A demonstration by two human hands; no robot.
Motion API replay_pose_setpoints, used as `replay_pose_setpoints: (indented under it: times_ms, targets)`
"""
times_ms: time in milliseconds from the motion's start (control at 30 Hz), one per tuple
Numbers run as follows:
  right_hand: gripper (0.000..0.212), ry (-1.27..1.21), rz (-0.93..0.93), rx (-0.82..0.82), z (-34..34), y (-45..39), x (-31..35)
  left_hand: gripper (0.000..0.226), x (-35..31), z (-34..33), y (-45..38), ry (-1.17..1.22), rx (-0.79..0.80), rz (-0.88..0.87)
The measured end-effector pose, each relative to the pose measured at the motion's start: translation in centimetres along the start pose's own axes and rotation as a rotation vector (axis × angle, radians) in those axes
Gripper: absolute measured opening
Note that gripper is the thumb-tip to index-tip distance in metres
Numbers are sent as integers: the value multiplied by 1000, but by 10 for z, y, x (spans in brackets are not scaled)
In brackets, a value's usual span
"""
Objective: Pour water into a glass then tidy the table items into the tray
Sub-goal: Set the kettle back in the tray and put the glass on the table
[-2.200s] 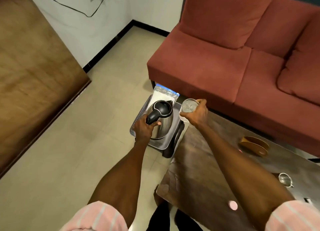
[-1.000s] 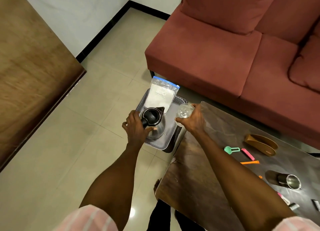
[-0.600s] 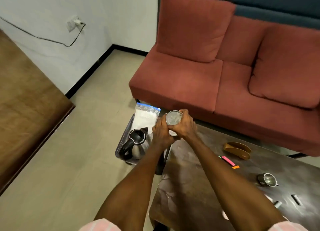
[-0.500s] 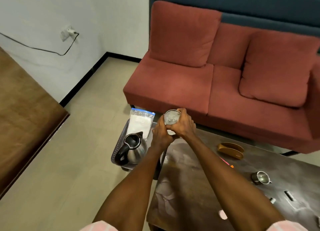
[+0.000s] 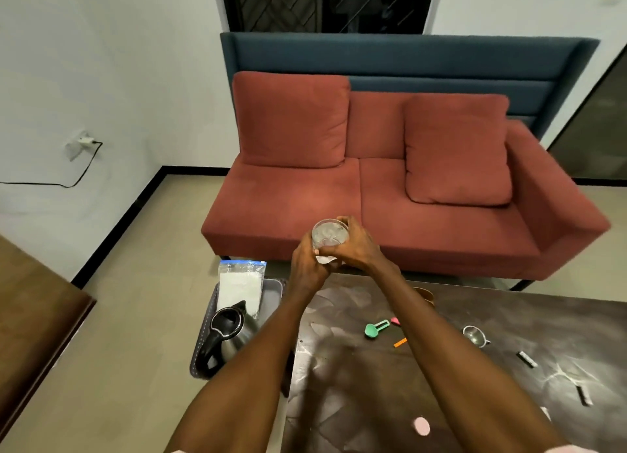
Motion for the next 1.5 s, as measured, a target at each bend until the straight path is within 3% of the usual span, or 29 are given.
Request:
replay_pose_setpoints:
  times_ms: [133,333,833,1500]
  targets:
    - [32,-272,-18,69,23,1,-7,81,-20,-5,-5,1,43,-45]
    - [65,-221,80,97,55,18,-22,85,-42,-23,-8,-11,139,-85]
    - [72,-261,30,21,167,73,-118,81,-119,-142,28,49,324,-207]
    - [68,-286,-118,-203,312,116,-322,78,-176,-377,92,39,518,-125]
Point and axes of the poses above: each hand's wrist, its own y-axis away from the middle knuckle, its own z-axis out of the back of the hand, x = y × z, the point moved 7 cm from there along -y, towards the middle knuckle, and after that the axes turned 6 degrees about -z, right-handed, at the moved point
